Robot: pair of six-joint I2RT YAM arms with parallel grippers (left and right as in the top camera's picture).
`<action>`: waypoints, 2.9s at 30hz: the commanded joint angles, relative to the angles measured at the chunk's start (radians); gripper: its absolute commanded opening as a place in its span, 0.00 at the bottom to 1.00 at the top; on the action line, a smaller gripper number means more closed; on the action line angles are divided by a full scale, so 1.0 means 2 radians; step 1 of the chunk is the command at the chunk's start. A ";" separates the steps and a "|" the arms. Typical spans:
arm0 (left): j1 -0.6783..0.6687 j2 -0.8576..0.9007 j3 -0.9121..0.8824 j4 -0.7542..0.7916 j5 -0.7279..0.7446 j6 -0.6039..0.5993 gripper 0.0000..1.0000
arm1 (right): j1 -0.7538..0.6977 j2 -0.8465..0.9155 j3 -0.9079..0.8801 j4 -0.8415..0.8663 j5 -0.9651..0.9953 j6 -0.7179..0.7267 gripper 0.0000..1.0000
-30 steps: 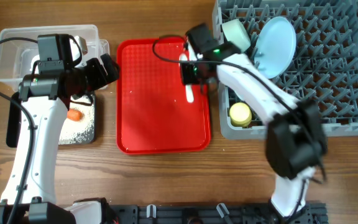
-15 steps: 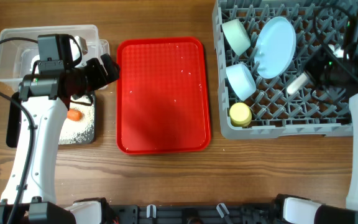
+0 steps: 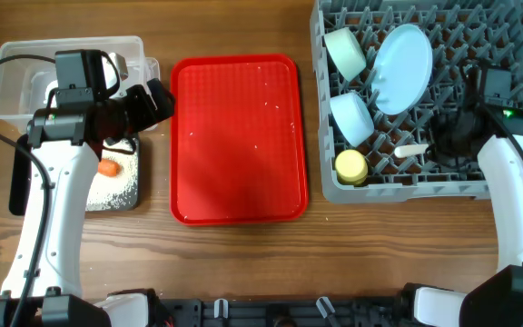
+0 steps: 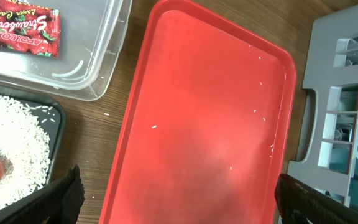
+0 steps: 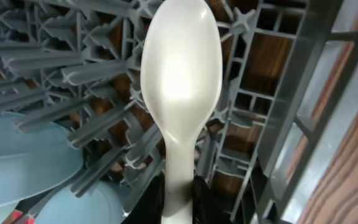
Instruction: Sort waste into correct bins and load items into the dishwasher rack
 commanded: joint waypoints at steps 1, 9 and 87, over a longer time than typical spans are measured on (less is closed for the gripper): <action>-0.002 0.003 0.005 0.000 0.000 0.010 1.00 | -0.001 0.006 -0.001 0.009 0.009 0.010 0.16; -0.002 0.003 0.005 0.000 0.000 0.010 1.00 | -0.001 0.005 0.000 0.026 -0.021 -0.057 0.95; -0.027 -0.170 -0.129 0.177 -0.009 0.049 1.00 | 0.125 -0.733 -0.590 0.507 -0.121 -0.658 1.00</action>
